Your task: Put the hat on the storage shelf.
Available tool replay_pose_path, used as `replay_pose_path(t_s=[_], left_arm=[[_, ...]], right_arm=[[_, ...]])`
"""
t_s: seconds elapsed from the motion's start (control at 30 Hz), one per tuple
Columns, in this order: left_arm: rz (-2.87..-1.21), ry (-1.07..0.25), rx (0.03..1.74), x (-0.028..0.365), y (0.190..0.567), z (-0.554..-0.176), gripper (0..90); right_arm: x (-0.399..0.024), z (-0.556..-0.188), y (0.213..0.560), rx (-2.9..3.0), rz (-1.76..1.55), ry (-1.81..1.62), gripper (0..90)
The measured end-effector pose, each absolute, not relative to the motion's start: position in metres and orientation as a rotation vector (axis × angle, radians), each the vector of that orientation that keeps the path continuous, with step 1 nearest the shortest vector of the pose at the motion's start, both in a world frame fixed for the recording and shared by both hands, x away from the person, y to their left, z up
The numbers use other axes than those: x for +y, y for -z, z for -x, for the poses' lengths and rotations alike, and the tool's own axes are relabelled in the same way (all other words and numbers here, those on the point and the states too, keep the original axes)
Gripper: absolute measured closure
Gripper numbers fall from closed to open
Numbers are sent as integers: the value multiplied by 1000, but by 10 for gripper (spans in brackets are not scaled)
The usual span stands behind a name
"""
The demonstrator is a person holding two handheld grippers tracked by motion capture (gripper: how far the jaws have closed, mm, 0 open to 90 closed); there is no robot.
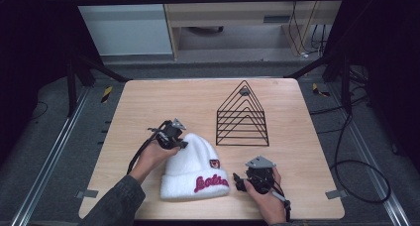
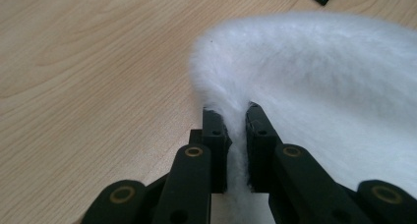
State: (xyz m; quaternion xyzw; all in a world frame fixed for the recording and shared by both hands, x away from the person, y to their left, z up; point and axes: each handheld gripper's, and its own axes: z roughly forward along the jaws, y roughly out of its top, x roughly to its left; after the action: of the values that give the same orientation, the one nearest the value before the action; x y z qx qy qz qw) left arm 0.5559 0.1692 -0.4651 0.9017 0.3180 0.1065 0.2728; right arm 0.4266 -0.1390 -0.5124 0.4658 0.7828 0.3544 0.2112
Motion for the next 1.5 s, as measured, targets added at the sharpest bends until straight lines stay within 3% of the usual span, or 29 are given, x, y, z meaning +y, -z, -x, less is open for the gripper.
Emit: replay_pose_path(t_s=[0.97, 1.5], left_arm=[[-2229, -576, 464, 160, 336, -453, 842], [-2121, -722, 431, 165, 254, -458, 841]], right_arm=[[-139, -417, 508, 2174, -1234, -994, 187], [-140, -398, 422, 2070, -1053, -1178, 210]])
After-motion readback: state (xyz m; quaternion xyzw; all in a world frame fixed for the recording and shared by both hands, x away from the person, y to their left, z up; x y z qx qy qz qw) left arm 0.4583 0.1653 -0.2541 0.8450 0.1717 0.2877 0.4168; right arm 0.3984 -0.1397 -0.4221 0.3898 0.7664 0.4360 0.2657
